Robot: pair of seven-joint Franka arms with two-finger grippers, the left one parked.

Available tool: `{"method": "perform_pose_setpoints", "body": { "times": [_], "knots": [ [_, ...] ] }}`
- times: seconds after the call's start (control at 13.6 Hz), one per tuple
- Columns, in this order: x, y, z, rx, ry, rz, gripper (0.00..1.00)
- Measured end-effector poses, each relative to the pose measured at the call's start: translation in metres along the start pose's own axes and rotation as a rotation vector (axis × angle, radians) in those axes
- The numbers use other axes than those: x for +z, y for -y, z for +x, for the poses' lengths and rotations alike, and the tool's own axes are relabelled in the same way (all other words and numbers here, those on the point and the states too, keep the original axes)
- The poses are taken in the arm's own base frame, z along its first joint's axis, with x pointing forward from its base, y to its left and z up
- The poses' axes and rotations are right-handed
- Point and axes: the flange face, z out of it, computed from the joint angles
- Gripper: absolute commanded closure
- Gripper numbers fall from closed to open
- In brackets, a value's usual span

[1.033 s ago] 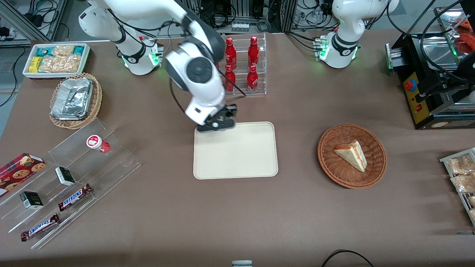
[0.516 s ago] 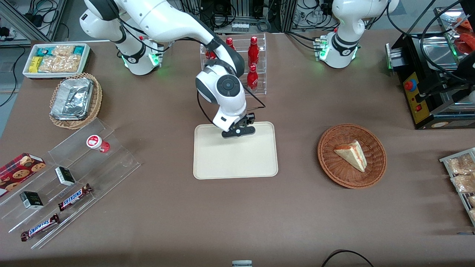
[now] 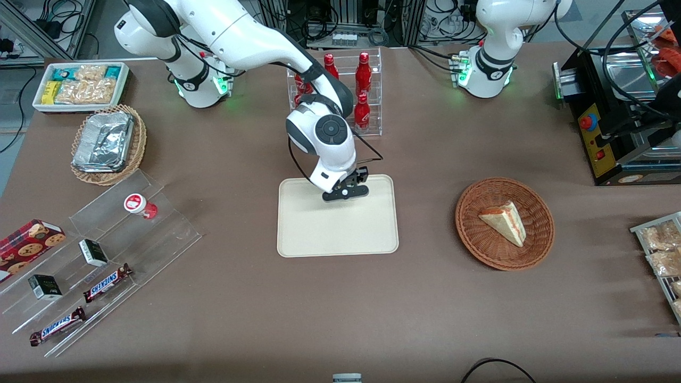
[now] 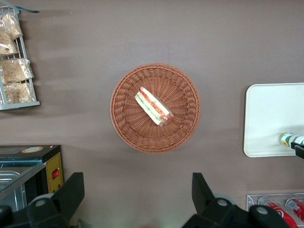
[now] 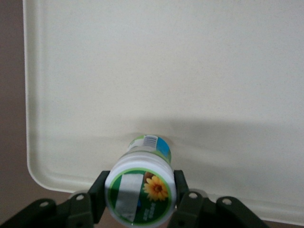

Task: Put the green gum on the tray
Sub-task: 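Lower the gum tub onto the tray and open the right gripper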

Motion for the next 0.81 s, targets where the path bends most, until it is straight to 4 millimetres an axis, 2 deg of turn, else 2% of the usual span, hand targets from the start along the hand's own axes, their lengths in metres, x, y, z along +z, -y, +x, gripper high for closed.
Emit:
{"method": "perform_pose_setpoints", "body": {
  "times": [0.37,0.44,0.52,0.59,0.81],
  "knots": [
    [0.011,-0.004,0.001,0.005,0.009,-0.013,1.00],
    [0.012,-0.005,0.001,0.006,0.010,-0.014,0.89],
    [0.013,-0.005,0.002,0.006,0.010,-0.015,0.56],
    [0.013,-0.005,0.002,0.006,0.010,-0.015,0.01],
    [0.013,-0.006,0.003,0.009,0.009,-0.016,0.00]
  ]
}}
